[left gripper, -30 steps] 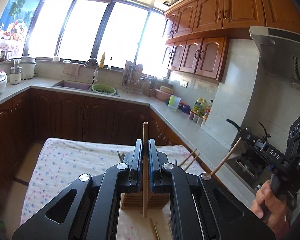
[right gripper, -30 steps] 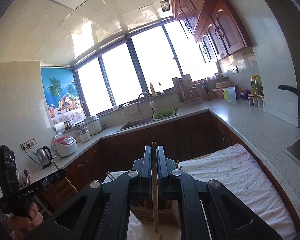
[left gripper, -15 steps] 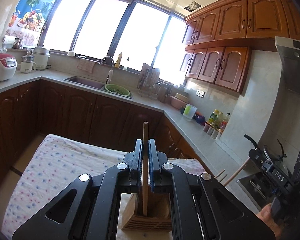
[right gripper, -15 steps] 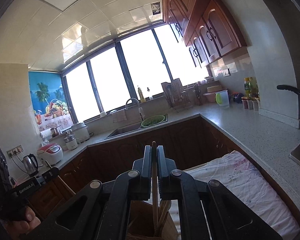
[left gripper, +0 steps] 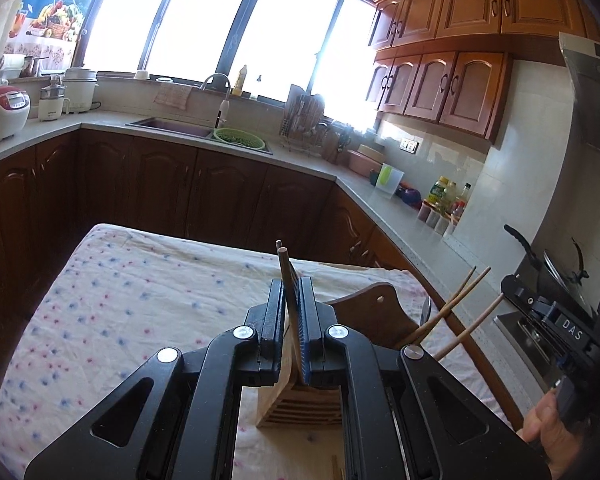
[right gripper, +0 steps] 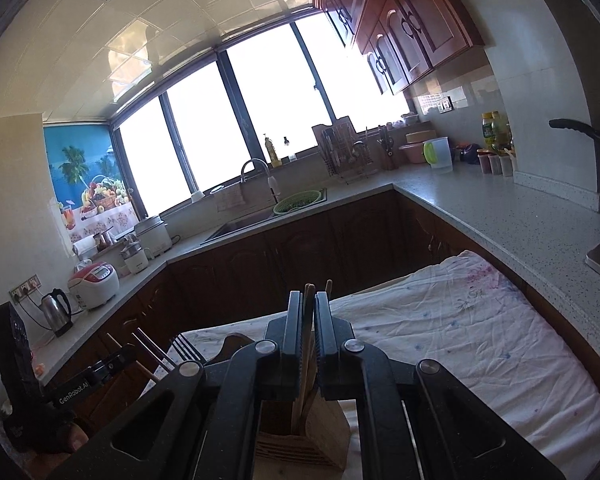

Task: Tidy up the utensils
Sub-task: 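Lower the chopsticks into the holder and open both tools, then move both open tools back toward the remaining chopsticks on the cloth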

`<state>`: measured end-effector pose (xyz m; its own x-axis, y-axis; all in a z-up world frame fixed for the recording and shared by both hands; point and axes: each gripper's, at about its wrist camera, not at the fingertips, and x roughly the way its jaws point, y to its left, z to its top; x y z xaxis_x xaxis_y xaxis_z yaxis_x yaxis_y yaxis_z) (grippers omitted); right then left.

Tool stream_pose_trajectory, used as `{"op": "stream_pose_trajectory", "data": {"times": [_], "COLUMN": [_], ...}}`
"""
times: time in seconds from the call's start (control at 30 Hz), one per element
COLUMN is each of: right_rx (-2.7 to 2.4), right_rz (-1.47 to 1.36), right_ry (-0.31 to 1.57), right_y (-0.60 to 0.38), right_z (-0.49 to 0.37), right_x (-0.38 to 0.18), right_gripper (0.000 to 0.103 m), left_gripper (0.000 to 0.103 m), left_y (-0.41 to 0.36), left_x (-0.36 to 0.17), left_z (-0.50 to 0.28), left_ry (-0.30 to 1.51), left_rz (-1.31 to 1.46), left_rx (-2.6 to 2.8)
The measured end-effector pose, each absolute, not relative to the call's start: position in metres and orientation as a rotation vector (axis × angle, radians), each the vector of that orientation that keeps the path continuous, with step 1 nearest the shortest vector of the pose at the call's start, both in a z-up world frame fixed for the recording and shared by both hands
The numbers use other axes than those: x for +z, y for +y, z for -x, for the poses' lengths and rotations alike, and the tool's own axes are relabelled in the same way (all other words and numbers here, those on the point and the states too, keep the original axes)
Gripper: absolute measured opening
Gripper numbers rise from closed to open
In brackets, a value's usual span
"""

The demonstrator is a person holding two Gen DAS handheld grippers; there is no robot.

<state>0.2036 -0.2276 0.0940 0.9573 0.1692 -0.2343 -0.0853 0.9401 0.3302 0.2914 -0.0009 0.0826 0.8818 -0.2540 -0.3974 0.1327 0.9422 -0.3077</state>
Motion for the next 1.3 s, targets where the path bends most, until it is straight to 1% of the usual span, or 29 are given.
{"op": "stream_pose_trajectory", "data": {"times": [0.43,0.5,0.57,0.6,0.63,0.67,0.7,0.73,0.77,0.8,0.83,0.87,0.9,0.97,1.03,1.3], "right_rx": [0.136,0.137,0.147,0.147,0.149,0.154,0.162,0.167,0.167,0.168,0.169,0.172,0.177,0.182,0.176,0.159], "right_rz": [-0.325,-0.332,-0.346,-0.354,-0.362,-0.373,-0.385,-0.394,-0.397,-0.399,-0.402,-0.403,-0.404,-0.403,-0.393,-0.415], "right_ry": [0.292,0.296,0.298,0.297,0.294,0.289,0.278,0.263,0.246,0.229,0.214,0.201,0.19,0.172,0.164,0.213], "right_y": [-0.224,-0.225,-0.226,-0.227,-0.229,-0.231,-0.233,-0.235,-0.236,-0.236,-0.237,-0.237,-0.238,-0.238,-0.238,-0.249], "right_z": [-0.205,-0.205,-0.205,-0.203,-0.201,-0.2,-0.197,-0.193,-0.188,-0.183,-0.178,-0.173,-0.168,-0.157,-0.146,-0.113], "right_x": [0.089,0.089,0.088,0.088,0.089,0.09,0.092,0.094,0.097,0.1,0.103,0.106,0.108,0.112,0.112,0.09], "right_gripper": [0.006,0.011,0.011,0.015,0.019,0.033,0.054,0.063,0.075,0.083,0.087,0.092,0.098,0.102,0.102,0.102], "left_gripper": [0.006,0.009,0.019,0.024,0.033,0.04,0.043,0.049,0.058,0.063,0.072,0.076,0.076,0.08,0.081,0.082], "left_y": [-0.003,-0.002,-0.001,0.0,0.0,0.001,0.002,0.002,0.003,0.004,0.005,0.005,0.006,0.007,0.009,0.012], "left_x": [0.086,0.087,0.089,0.09,0.092,0.094,0.097,0.099,0.101,0.103,0.104,0.106,0.106,0.106,0.103,0.081], "left_z": [-0.296,-0.297,-0.296,-0.293,-0.291,-0.287,-0.284,-0.28,-0.276,-0.272,-0.268,-0.264,-0.259,-0.251,-0.243,-0.214], "left_ry": [0.472,0.483,0.481,0.476,0.469,0.458,0.449,0.443,0.437,0.43,0.425,0.419,0.415,0.418,0.422,0.481], "left_rz": [0.272,0.273,0.275,0.273,0.272,0.273,0.273,0.272,0.271,0.272,0.272,0.271,0.268,0.26,0.257,0.255], "left_rx": [-0.206,-0.206,-0.213,-0.21,-0.21,-0.212,-0.212,-0.21,-0.207,-0.203,-0.195,-0.189,-0.188,-0.185,-0.181,-0.175]}}
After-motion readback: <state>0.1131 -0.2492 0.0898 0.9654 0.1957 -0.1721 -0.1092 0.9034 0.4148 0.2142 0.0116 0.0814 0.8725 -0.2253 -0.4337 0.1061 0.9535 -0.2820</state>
